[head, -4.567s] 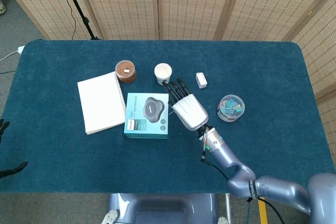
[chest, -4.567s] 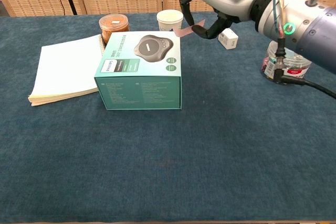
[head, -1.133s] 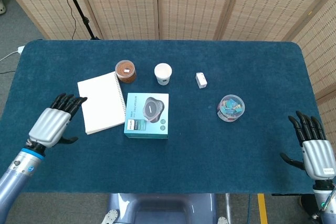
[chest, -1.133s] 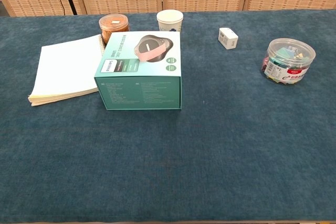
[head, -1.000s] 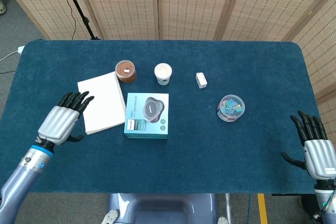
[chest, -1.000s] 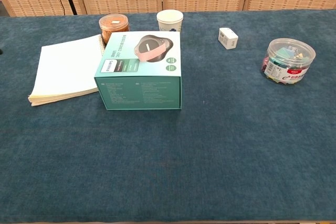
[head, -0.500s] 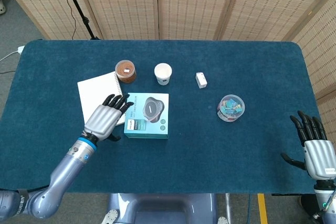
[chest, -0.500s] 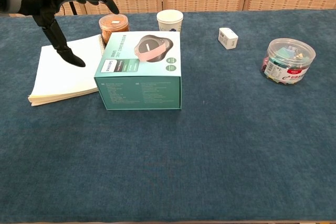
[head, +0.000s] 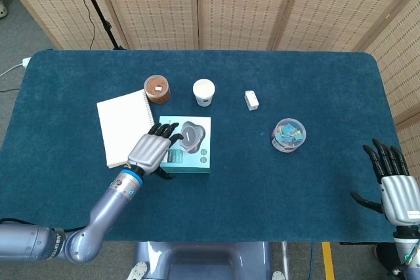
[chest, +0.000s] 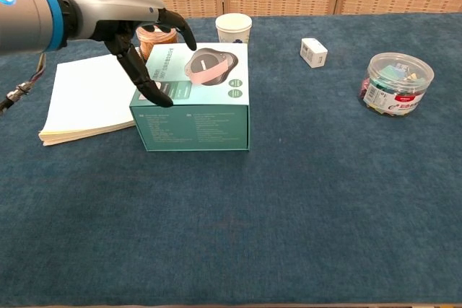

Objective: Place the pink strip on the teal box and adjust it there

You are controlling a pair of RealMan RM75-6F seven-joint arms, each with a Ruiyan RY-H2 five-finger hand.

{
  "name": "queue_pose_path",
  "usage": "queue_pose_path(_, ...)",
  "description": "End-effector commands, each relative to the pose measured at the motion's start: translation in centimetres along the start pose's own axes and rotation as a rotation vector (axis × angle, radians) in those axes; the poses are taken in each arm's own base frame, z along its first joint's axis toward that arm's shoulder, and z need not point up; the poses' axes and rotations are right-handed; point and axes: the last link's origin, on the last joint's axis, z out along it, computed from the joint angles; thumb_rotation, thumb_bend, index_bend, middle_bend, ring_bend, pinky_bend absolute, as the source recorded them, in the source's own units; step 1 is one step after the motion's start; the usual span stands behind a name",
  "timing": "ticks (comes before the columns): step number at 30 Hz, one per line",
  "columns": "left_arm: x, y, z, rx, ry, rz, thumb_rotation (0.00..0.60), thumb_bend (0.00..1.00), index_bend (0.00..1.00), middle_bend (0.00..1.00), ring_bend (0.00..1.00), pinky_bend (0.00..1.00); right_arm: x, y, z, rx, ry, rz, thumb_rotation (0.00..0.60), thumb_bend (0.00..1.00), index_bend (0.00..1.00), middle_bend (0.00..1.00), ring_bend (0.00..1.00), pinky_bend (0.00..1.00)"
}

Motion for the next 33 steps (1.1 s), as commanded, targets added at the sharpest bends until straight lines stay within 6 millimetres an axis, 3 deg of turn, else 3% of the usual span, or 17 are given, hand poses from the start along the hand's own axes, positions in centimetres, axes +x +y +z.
queue_pose_path(1, -0.5, 0.8, 0.5, -0.009, -0.014, -0.002, 0.493, 0.00, 0.22, 0.00, 0.00, 0.00, 0.0, 0.0, 0.0, 0.002, 0.000, 0.002, 0.600, 0.00, 0.05, 0.00, 0.00, 0.00)
queue_pose_path(20, -1.6, 1.4, 1.0, 0.006, -0.019, 0.035, 0.494, 0.00, 0.25, 0.00, 0.00, 0.00, 0.3, 0.1, 0.0, 0.001, 0.000, 0.028, 0.600, 0.00, 0.05, 0.00, 0.00, 0.00)
queue_pose_path(33, -2.1, 2.4, 0.3, -0.025, -0.027, 0.069, 0.493, 0.00, 0.25, 0.00, 0.00, 0.00, 0.4, 0.0, -0.1, 0.000, 0.000, 0.032, 0.600, 0.00, 0.05, 0.00, 0.00, 0.00)
